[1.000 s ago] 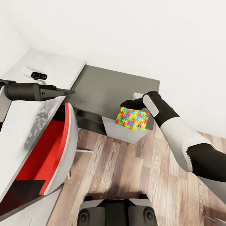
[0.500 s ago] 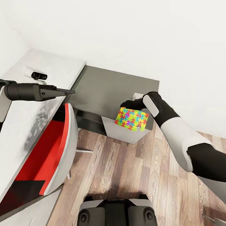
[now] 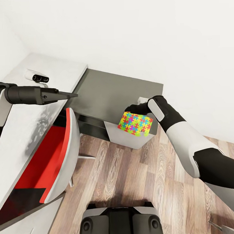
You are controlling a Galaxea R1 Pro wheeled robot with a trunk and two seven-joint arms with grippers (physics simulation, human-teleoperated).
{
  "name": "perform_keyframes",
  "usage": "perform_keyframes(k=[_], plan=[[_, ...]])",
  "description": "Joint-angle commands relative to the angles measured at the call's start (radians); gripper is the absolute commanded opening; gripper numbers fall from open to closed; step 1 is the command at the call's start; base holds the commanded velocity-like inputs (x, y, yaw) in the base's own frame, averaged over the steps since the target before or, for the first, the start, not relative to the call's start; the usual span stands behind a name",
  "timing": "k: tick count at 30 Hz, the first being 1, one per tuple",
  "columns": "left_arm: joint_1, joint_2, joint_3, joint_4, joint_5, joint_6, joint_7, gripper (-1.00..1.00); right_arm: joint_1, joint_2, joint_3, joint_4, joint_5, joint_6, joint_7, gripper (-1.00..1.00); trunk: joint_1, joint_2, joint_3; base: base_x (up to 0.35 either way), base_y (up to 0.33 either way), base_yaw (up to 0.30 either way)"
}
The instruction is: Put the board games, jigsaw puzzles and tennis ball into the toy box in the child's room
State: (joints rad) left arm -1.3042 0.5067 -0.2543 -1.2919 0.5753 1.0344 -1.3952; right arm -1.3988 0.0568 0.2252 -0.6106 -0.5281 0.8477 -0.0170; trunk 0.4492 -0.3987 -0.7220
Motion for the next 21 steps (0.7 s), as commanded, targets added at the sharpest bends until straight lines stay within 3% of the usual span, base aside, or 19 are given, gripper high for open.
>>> perform_keyframes(k=[1, 21], plan=[[-0.001, 0.001, -0.003, 0.0, 0.003, 0.01, -0.002, 1.0, 0.0, 0.0, 0.003, 0.055, 0.007, 0.002, -0.003, 1.0, 0.001, -0.001, -0.001, -0.024, 0.0, -0.001], [-0.001, 0.001, -0.002, 0.0, 0.003, 0.01, -0.001, 1.0, 0.001, 0.0, 0.003, 0.055, 0.007, 0.002, -0.003, 1.0, 0.001, -0.001, -0.001, -0.044, 0.0, 0.0]])
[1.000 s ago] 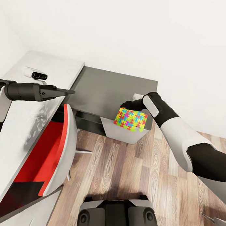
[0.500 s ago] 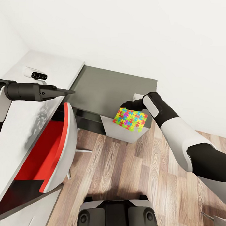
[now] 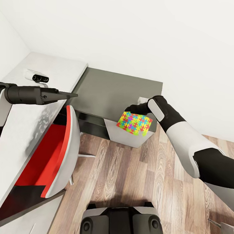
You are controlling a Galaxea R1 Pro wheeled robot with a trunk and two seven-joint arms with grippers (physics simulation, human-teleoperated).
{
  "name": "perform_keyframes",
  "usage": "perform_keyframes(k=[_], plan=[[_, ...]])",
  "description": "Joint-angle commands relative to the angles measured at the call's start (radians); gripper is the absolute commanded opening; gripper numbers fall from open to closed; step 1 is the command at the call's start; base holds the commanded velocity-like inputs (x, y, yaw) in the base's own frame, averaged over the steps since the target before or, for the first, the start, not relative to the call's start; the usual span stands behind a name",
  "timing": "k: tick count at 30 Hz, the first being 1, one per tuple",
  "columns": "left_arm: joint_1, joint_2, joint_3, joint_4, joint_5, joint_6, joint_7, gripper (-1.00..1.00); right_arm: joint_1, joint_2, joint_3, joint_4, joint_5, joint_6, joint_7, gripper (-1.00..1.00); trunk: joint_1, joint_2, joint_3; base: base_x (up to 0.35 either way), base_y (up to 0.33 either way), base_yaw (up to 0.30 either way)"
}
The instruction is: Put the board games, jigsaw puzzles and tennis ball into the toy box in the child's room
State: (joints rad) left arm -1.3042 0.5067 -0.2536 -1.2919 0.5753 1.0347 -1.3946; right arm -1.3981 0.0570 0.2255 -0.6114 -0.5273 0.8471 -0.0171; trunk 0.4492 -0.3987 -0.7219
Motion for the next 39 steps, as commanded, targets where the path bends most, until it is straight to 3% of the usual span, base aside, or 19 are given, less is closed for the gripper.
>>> perform_keyframes(k=[1, 5, 10, 13, 17, 23, 28, 34, 35, 38, 39], plan=[[-0.001, 0.001, -0.002, 0.0, 0.003, 0.01, -0.002, 1.0, 0.0, -0.002, 0.003, 0.055, 0.006, 0.003, -0.002, 1.0, 0.001, -0.001, -0.001, -0.002, 0.0, 0.0], [-0.001, 0.001, 0.001, 0.0, 0.003, 0.01, -0.002, 1.0, -0.001, -0.006, 0.001, 0.047, 0.006, 0.003, 0.011, 1.0, 0.001, -0.001, 0.001, 0.0, 0.0, 0.0], [-0.001, 0.002, 0.004, 0.0, 0.003, 0.011, -0.001, 1.0, -0.001, -0.014, -0.001, 0.004, 0.007, 0.005, 0.084, 1.0, 0.001, -0.001, 0.006, 0.0, 0.0, 0.0], [-0.001, 0.003, 0.005, 0.0, 0.004, 0.011, -0.001, 1.0, 0.0, -0.036, -0.008, -0.044, 0.006, 0.01, 0.098, 1.0, 0.001, -0.001, 0.011, 0.0, 0.0, 0.0], [-0.001, 0.003, 0.005, 0.0, 0.003, 0.012, -0.001, 1.0, 0.02, -0.066, -0.053, -0.137, 0.005, 0.032, 0.103, 1.0, 0.001, -0.001, 0.017, 0.0, 0.0, 0.0], [-0.001, 0.003, 0.004, 0.001, 0.003, 0.012, -0.001, 1.0, 0.08, -0.075, -0.156, -0.278, 0.007, 0.112, 0.103, 1.0, 0.001, -0.001, 0.026, 0.0, 0.0, -0.011], [-0.001, 0.003, 0.004, 0.001, 0.003, 0.012, -0.001, 1.0, 0.105, -0.089, -0.188, -0.323, 0.006, 0.148, 0.104, 1.0, 0.001, -0.001, 0.034, 0.0, 0.0, -0.054], [-0.001, 0.004, 0.005, 0.001, 0.003, 0.012, -0.002, 1.0, 0.195, -0.187, -0.22, -0.466, -0.005, 0.197, 0.114, 1.0, 0.001, -0.001, 0.043, 0.0, 0.0, -0.064], [-0.001, 0.004, 0.006, 0.002, 0.003, 0.012, -0.002, 1.0, 0.226, -0.212, -0.244, -0.506, -0.02, 0.2, 0.119, 1.0, 0.001, -0.001, 0.045, 0.0, 0.0, -0.065], [-0.001, 0.004, 0.007, 0.002, 0.003, 0.012, -0.002, 1.0, 0.285, -0.25, -0.286, -0.555, -0.05, 0.2, 0.125, 1.0, 0.001, -0.001, 0.05, 0.0, 0.0, -0.065], [-0.001, 0.004, 0.007, 0.002, 0.003, 0.012, -0.003, 1.0, 0.333, -0.277, -0.312, -0.578, -0.072, 0.2, 0.127, 1.0, 0.001, -0.001, 0.051, 0.0, 0.0, -0.066]])
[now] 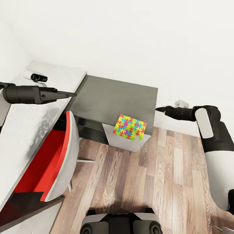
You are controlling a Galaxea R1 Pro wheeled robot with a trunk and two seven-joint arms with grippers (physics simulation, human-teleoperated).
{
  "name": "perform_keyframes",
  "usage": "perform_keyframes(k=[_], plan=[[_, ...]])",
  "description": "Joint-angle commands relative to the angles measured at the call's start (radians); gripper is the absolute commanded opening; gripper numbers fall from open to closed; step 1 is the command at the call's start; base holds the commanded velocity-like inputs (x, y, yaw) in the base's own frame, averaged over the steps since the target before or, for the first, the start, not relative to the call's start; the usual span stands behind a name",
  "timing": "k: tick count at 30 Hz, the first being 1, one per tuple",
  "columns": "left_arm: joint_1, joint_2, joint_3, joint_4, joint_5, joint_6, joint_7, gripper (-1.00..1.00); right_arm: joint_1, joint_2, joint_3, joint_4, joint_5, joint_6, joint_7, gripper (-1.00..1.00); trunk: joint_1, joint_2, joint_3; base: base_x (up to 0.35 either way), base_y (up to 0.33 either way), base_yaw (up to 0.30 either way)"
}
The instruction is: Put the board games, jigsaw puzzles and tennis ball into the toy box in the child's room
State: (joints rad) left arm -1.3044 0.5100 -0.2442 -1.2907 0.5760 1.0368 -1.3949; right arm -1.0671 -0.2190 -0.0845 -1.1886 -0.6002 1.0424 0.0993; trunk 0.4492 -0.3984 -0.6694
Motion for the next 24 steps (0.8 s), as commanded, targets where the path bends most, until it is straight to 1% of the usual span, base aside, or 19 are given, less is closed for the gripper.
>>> perform_keyframes(k=[1, 2, 3, 5, 8, 9, 14, 15, 16, 17, 19, 20, 21, 22, 24], plan=[[-0.001, 0.001, -0.002, 0.0, 0.003, 0.01, -0.002, 1.0, 0.028, -0.015, -0.014, -0.01, -0.01, 0.005, 0.012, 1.0, 0.001, -0.002, 0.0, 0.0, 0.0, -0.066], [-0.001, 0.001, -0.002, 0.0, 0.003, 0.01, -0.002, 1.0, 0.081, -0.043, -0.037, -0.025, -0.03, 0.005, 0.014, 1.0, 0.001, -0.002, 0.002, 0.0, 0.0, -0.066], [-0.001, 0.001, -0.002, 0.0, 0.003, 0.01, -0.002, 1.0, 0.108, -0.056, -0.048, -0.033, -0.041, 0.005, 0.017, 1.0, 0.001, -0.002, 0.004, 0.0, 0.0, -0.066], [-0.001, 0.001, -0.002, 0.0, 0.004, 0.01, -0.003, 1.0, 0.225, -0.108, -0.1, -0.07, -0.084, 0.005, 0.043, 1.0, 0.001, -0.002, 0.007, 0.0, 0.0, -0.069], [-0.001, 0.001, -0.002, 0.0, 0.004, 0.01, -0.003, 1.0, 0.317, -0.138, -0.15, -0.095, -0.112, 0.005, 0.081, 1.0, 0.001, -0.002, 0.011, 0.0, 0.0, -0.08], [-0.001, 0.0, -0.002, 0.0, 0.004, 0.01, -0.003, 1.0, 0.376, -0.15, -0.186, -0.109, -0.123, 0.004, 0.108, 1.0, 0.001, -0.002, 0.013, 0.0, 0.0, -0.092], [-0.001, 0.0, -0.003, 0.0, 0.004, 0.01, -0.004, 1.0, 0.516, -0.164, -0.272, -0.131, -0.133, -0.005, 0.162, 1.0, 0.001, -0.002, 0.021, 0.0, 0.0, -0.104], [-0.001, 0.0, -0.003, 0.0, 0.004, 0.01, -0.004, 1.0, 0.572, -0.166, -0.301, -0.135, -0.134, -0.012, 0.175, 1.0, 0.001, -0.002, 0.022, 0.0, 0.0, -0.116], [-0.001, 0.0, -0.003, 0.0, 0.004, 0.01, -0.004, 1.0, 0.599, -0.166, -0.313, -0.137, -0.135, -0.018, 0.181, 1.0, 0.001, -0.002, 0.024, 0.0, 0.0, -0.117], [-0.001, 0.0, -0.003, 0.0, 0.004, 0.01, -0.004, 1.0, 0.654, -0.166, -0.335, -0.139, -0.136, -0.035, 0.192, 1.0, 0.001, -0.002, 0.025, 0.0, 0.0, -0.12], [-0.001, 0.0, -0.003, 0.0, 0.004, 0.01, -0.004, 1.0, 0.711, -0.165, -0.353, -0.141, -0.136, -0.058, 0.207, 1.0, 0.001, -0.002, 0.029, 0.0, 0.0, -0.122], [-0.001, -0.001, -0.003, -0.001, 0.004, 0.01, -0.004, 1.0, 0.768, -0.164, -0.367, -0.146, -0.137, -0.089, 0.229, 1.0, 0.001, -0.002, 0.03, 0.0, 0.0, -0.123], [-0.001, -0.001, -0.003, -0.001, 0.004, 0.01, -0.004, 1.0, 0.797, -0.163, -0.372, -0.15, -0.137, -0.107, 0.243, 1.0, 0.001, -0.002, 0.032, 0.0, 0.0, -0.123], [-0.001, -0.001, -0.004, -0.001, 0.004, 0.01, -0.004, 1.0, 0.855, -0.161, -0.38, -0.161, -0.137, -0.15, 0.279, 1.0, 0.001, -0.002, 0.033, 0.0, 0.0, -0.124], [-0.001, -0.001, -0.004, -0.001, 0.004, 0.01, -0.004, 1.0, 0.91, -0.16, -0.385, -0.17, -0.137, -0.196, 0.32, 1.0, 0.001, -0.002, 0.036, 0.0, 0.0, -0.124]])
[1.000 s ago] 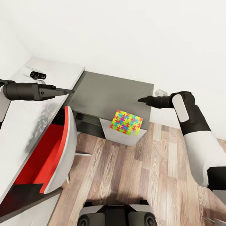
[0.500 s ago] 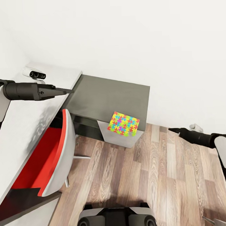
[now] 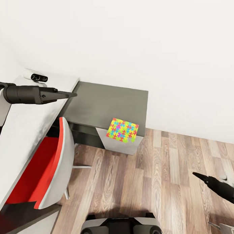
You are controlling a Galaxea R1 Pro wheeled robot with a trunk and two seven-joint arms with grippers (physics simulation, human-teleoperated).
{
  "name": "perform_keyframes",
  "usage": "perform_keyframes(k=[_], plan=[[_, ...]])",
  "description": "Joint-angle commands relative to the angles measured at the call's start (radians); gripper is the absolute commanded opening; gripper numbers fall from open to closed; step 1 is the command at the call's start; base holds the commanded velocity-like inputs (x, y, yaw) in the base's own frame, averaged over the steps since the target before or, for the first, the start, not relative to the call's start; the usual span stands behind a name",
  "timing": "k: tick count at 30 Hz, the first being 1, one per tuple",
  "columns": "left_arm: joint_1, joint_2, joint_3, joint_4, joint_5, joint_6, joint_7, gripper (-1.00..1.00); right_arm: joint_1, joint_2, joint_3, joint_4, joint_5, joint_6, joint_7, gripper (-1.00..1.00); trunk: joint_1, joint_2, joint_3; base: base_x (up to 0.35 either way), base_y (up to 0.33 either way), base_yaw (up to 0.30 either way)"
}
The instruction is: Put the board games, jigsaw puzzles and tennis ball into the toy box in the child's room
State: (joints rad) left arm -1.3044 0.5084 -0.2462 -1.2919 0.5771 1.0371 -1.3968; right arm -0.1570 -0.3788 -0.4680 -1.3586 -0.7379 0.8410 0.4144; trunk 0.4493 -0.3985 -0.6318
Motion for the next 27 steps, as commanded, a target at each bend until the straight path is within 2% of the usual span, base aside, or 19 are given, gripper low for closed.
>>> perform_keyframes(k=[1, 4, 6, 12, 18, 23, 27], plan=[[-0.001, 0.001, -0.003, -0.001, 0.003, 0.01, -0.002, 1.0, 0.049, 0.001, -0.005, -0.007, 0.001, -0.043, 0.047, 1.0, 0.001, -0.002, 0.0, 0.0, 0.0, -0.125], [-0.001, 0.001, -0.005, -0.002, 0.002, 0.01, -0.002, 1.0, 0.127, 0.002, -0.009, -0.008, -0.003, -0.138, 0.139, 1.0, 0.001, -0.002, 0.005, 0.0, 0.0, -0.125], [-0.001, 0.0, -0.007, -0.002, 0.002, 0.01, -0.002, 1.0, 0.147, 0.004, -0.009, -0.006, -0.002, -0.169, 0.178, 1.0, 0.001, -0.002, 0.008, 0.0, 0.0, -0.125], [-0.001, -0.005, -0.012, -0.003, 0.002, 0.01, -0.002, 1.0, 0.163, 0.007, -0.009, -0.004, 0.001, -0.196, 0.211, 1.0, 0.001, -0.002, 0.018, 0.0, 0.0, -0.125], [-0.001, -0.015, -0.018, -0.003, 0.003, 0.008, -0.001, 1.0, 0.162, 0.005, -0.012, 0.047, 0.006, -0.204, 0.22, 1.0, 0.001, -0.002, 0.027, 0.0, 0.0, -0.125], [0.0, -0.049, -0.044, -0.003, 0.005, 0.007, 0.012, 1.0, 0.162, 0.003, -0.014, 0.081, 0.008, -0.205, 0.228, 1.0, 0.001, -0.002, 0.035, 0.0, 0.0, -0.125], [0.004, -0.087, -0.054, -0.003, 0.008, 0.006, 0.079, 1.0, 0.16, 0.005, -0.014, 0.089, 0.009, -0.207, 0.223, 1.0, 0.001, -0.002, 0.041, 0.0, 0.0, -0.125]])
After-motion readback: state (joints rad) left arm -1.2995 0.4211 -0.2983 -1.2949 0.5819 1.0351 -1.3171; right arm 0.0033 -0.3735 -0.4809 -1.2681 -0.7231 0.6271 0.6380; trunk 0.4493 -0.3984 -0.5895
